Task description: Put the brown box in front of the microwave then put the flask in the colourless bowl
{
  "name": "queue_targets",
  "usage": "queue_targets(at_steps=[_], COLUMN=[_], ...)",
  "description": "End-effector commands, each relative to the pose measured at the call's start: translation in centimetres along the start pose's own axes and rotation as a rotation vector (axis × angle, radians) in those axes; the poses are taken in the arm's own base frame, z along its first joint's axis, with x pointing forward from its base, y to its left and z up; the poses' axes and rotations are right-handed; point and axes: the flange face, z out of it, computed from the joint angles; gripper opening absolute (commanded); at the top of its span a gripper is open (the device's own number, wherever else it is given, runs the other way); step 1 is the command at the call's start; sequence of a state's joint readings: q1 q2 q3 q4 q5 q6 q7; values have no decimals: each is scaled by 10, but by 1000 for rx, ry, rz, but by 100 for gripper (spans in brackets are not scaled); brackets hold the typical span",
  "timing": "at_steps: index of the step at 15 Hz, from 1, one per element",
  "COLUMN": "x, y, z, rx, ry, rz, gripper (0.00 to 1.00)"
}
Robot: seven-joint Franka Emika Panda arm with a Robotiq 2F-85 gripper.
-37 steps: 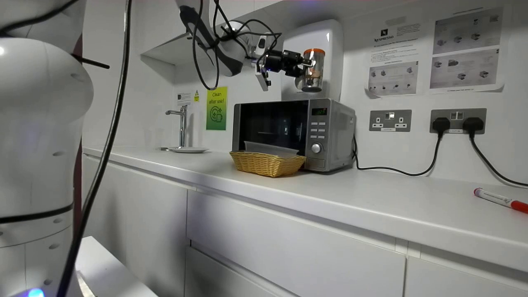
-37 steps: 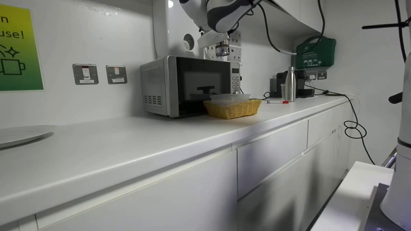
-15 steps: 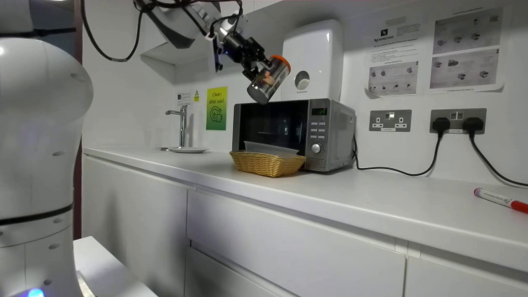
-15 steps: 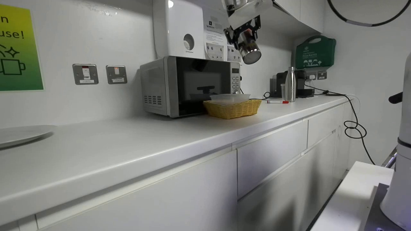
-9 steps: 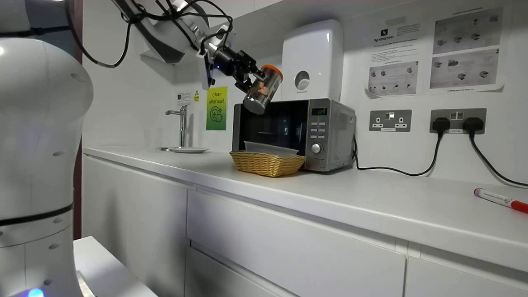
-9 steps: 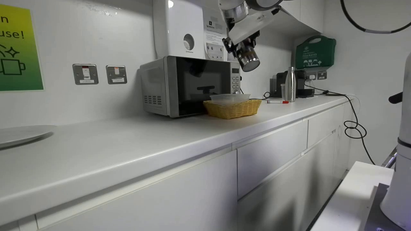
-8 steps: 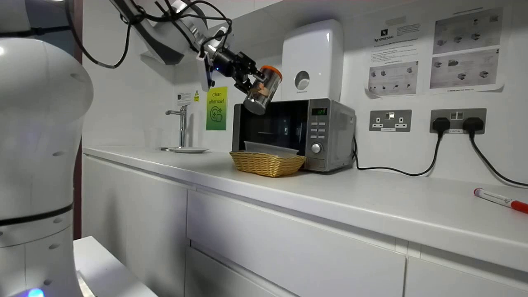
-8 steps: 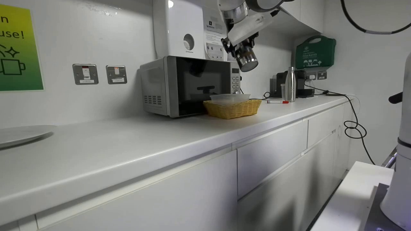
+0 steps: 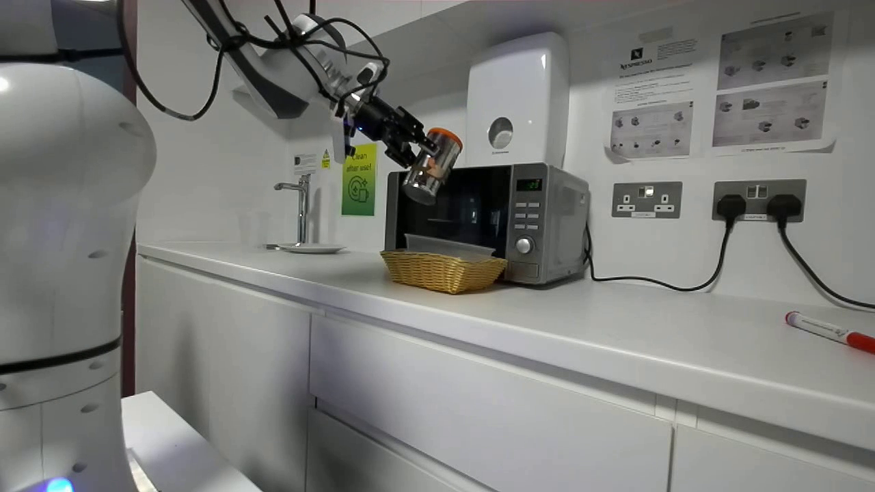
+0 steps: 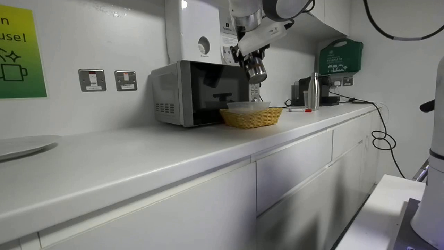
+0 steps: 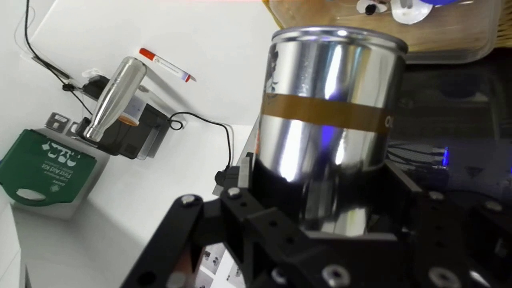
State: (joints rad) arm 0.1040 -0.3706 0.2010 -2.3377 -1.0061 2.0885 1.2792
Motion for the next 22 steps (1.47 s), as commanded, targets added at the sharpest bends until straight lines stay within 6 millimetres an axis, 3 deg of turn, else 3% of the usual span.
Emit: queue_targets(at_steps=[1, 6, 11, 17, 22], x=[-7, -19, -15, -16, -12], y=[-17, -35, -38, -32, -29], z=[32, 68, 74, 73, 76], rx=[40, -6, -34, -30, -59], ry=[-22, 46, 148, 89, 141], rz=[-41, -143, -145, -21, 38], gripper=[53, 53, 53, 53, 53])
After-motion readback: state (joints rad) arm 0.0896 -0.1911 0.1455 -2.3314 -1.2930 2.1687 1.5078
